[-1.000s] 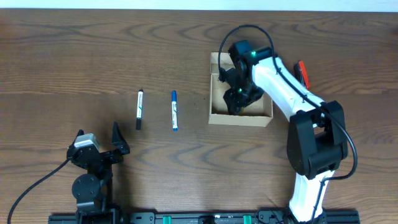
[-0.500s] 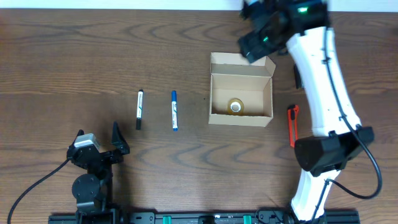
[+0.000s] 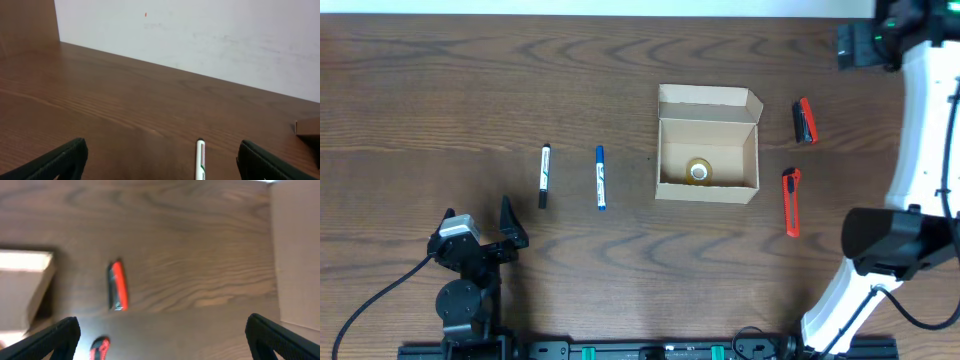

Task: Pack container
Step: 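Move the right gripper over the red stapler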

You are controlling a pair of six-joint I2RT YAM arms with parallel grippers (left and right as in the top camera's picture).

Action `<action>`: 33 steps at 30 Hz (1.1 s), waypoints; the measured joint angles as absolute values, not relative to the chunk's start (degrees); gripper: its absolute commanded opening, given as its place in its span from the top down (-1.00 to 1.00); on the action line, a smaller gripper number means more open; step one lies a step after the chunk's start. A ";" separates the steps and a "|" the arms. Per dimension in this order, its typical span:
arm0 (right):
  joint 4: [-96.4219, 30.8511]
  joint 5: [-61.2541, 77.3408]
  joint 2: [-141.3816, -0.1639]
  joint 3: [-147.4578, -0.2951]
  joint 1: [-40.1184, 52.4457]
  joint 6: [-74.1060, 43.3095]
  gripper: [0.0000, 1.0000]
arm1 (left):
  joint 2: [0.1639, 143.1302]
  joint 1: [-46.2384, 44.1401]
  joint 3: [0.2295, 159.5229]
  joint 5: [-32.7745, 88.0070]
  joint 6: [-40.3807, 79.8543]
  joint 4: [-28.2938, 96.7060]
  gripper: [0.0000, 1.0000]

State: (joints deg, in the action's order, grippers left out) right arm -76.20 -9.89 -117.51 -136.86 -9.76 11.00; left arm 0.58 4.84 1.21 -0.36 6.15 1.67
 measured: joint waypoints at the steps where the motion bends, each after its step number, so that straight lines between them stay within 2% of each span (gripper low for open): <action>1: -75.05 -9.08 -117.60 -136.86 -10.68 11.00 -0.98 | 0.58 4.84 1.21 -0.36 6.15 1.67 -0.90; 7: -72.71 -6.09 -120.81 -136.88 -11.77 11.03 -0.99 | 0.58 4.84 1.21 -0.36 6.15 1.67 -0.90; 19: -73.60 -2.02 -139.44 -136.66 -11.75 11.00 -0.98 | 0.58 4.84 1.21 -0.36 6.15 1.67 -0.90; 33: -74.08 -0.01 -144.14 -136.64 -9.61 14.22 -0.98 | 0.58 4.84 1.21 -0.36 6.15 1.67 -0.91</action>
State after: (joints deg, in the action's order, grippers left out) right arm -74.08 -0.01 -144.14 -136.64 -9.61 14.22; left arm 0.58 4.84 1.21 -0.36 6.15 1.67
